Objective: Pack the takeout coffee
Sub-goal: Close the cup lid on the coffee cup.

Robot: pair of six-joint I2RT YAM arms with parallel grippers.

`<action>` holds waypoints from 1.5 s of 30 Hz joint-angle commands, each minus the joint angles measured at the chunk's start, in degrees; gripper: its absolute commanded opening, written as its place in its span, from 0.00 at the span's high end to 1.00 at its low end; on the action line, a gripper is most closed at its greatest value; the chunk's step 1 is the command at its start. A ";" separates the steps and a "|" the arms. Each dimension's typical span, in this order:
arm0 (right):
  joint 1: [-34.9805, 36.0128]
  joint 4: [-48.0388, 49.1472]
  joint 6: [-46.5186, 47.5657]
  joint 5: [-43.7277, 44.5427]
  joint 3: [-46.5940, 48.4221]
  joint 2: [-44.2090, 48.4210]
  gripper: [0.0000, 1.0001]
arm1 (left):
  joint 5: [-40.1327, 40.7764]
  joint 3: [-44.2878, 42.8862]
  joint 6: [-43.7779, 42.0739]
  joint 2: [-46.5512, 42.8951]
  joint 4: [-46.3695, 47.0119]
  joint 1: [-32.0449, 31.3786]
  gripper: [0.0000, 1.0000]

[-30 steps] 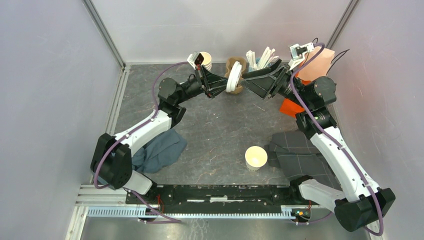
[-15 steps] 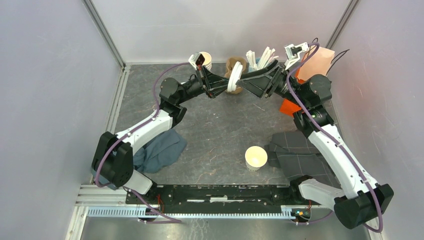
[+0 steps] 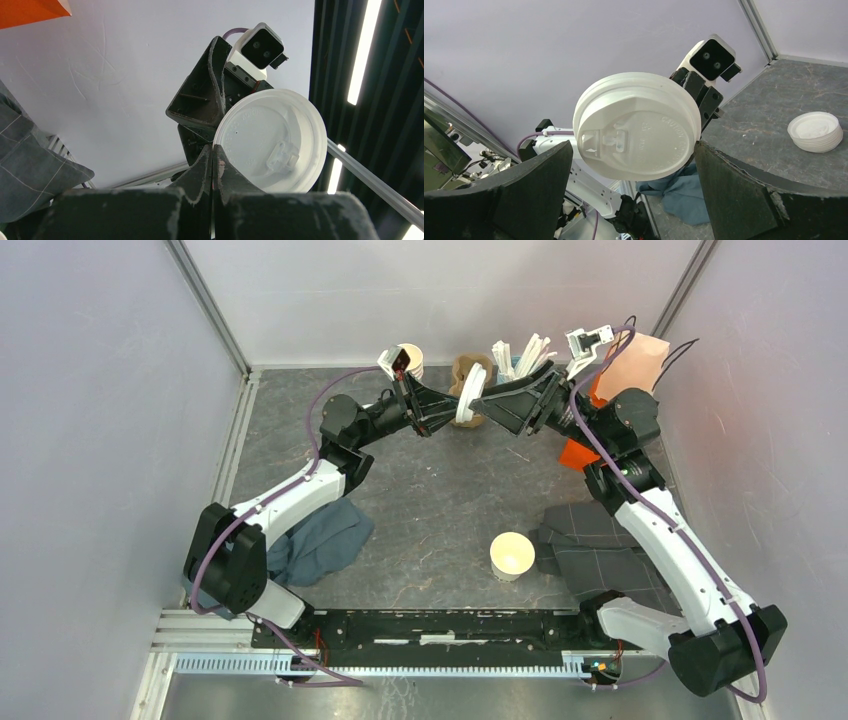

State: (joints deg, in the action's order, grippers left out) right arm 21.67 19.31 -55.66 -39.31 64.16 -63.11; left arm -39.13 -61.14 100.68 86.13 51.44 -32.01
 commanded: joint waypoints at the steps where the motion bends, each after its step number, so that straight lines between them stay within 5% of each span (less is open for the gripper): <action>1: 0.43 1.87 0.54 0.72 2.14 -0.22 0.02 | 0.42 -0.13 -0.27 -0.21 0.03 -0.25 0.98; 18: 0.55 1.53 0.62 1.37 1.19 0.45 0.15 | 0.41 -0.09 -2.40 -1.49 -2.80 -0.25 0.98; 36: 1.16 -2.52 4.09 2.43 1.42 0.61 0.04 | 1.52 -0.73 -4.69 -2.97 -7.54 -0.25 0.98; 45: 1.32 -3.81 5.13 3.04 1.50 0.61 0.11 | 1.68 -1.08 -5.94 -3.33 -9.71 -0.25 0.98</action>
State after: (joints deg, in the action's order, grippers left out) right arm 22.52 14.24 -51.55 -36.53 64.16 -63.37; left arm -37.95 -61.08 98.39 85.01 41.82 -32.01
